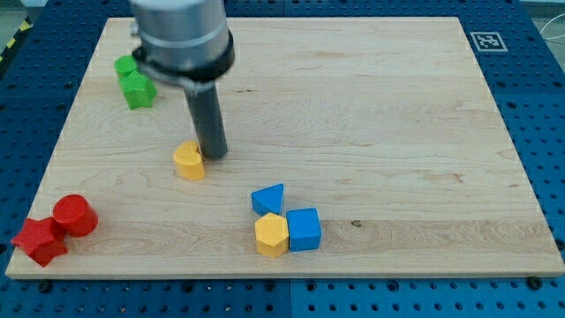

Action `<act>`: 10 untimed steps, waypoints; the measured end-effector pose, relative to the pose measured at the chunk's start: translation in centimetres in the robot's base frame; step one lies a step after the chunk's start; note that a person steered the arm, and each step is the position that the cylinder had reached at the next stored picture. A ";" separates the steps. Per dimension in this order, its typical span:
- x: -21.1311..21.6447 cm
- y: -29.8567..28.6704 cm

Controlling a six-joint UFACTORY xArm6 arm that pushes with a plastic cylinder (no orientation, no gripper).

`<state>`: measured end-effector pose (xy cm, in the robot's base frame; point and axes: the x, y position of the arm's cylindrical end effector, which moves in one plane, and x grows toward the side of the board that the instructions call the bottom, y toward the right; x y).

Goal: Push the yellow heart towards the center

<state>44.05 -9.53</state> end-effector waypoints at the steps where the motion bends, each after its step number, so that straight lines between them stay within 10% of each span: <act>1: -2.5 0.0; 4: 3.5 6.5; 10: 6.9 -5.2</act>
<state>50.99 -14.75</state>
